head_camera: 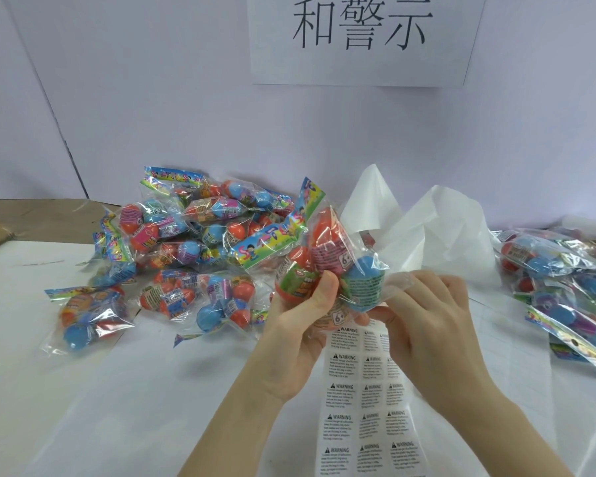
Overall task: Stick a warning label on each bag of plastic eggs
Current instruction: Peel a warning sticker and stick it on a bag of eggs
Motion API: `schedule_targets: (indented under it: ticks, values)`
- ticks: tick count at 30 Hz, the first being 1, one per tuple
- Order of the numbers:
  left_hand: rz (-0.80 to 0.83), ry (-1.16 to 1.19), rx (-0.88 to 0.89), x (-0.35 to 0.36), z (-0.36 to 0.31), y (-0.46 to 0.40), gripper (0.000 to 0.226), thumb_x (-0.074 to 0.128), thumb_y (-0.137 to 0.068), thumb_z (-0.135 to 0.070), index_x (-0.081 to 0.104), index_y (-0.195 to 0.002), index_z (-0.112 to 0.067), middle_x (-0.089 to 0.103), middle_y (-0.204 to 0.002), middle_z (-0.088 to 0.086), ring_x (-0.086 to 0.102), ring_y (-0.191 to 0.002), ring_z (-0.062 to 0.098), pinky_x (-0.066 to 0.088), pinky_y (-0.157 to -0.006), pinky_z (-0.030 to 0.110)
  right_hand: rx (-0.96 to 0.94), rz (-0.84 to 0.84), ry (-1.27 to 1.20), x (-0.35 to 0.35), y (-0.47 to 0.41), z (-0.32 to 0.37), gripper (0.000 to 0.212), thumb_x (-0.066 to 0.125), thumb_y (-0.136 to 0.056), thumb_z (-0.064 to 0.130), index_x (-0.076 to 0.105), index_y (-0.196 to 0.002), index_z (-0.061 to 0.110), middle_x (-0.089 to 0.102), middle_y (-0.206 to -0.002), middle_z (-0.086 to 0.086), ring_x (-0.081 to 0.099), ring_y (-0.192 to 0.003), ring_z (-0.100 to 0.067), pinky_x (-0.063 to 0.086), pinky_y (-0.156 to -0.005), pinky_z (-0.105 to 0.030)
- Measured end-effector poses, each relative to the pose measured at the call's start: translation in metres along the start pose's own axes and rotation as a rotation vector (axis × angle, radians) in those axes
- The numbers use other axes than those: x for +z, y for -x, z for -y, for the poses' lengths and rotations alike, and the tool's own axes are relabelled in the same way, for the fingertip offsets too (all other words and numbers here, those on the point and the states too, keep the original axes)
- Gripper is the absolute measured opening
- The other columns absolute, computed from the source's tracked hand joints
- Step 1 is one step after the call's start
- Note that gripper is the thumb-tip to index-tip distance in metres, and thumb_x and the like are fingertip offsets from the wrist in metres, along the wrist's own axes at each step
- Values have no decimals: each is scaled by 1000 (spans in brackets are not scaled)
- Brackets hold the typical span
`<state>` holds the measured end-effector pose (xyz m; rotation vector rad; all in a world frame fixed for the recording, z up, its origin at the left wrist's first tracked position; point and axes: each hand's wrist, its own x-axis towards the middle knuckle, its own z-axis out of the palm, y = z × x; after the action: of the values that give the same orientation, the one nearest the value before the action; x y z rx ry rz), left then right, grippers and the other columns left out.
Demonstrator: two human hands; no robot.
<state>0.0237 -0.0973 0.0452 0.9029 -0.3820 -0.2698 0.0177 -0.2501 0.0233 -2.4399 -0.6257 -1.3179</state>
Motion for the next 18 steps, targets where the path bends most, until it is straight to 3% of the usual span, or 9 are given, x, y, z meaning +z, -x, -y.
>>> schedule_targets:
  ticks: [3,6,8,12,18]
  values:
    - [-20,7,-7,1,0,0,43,90,-46,-43,76,-80,-21,71,-77,4,66,-60,16,55,-61,25,6,4,5,0,0,1,8,50,-84,16,49,-89,22,66,-85,2,48,-82,-15,31,-73,-33]
    - [-66,5,-25,4,-2,0,9,76,-68,-25,77,-77,-23,73,-77,0,67,-62,14,55,-62,23,18,33,30,-1,0,2,9,49,-85,15,58,-84,16,66,-85,-1,48,-80,-16,32,-71,-34]
    - [-93,2,-33,5,-1,0,14,64,-71,-26,77,-75,-25,73,-77,-1,68,-63,12,55,-62,22,27,56,34,-1,-1,4,18,47,-85,14,63,-79,10,66,-85,-2,47,-79,-17,33,-70,-34]
    - [-194,16,-45,6,-2,-1,28,78,-57,-32,76,-79,-16,71,-78,6,67,-63,16,54,-58,25,36,83,-23,-3,-4,8,20,44,-83,10,61,-75,4,65,-83,-5,46,-80,-15,34,-71,-28]
    - [-322,-72,0,5,-3,-3,26,71,-52,-41,75,-67,-20,70,-65,5,66,-58,15,56,-57,28,147,222,-215,-4,2,11,9,41,-86,18,45,-90,11,58,-95,-3,47,-73,-10,37,-76,-15]
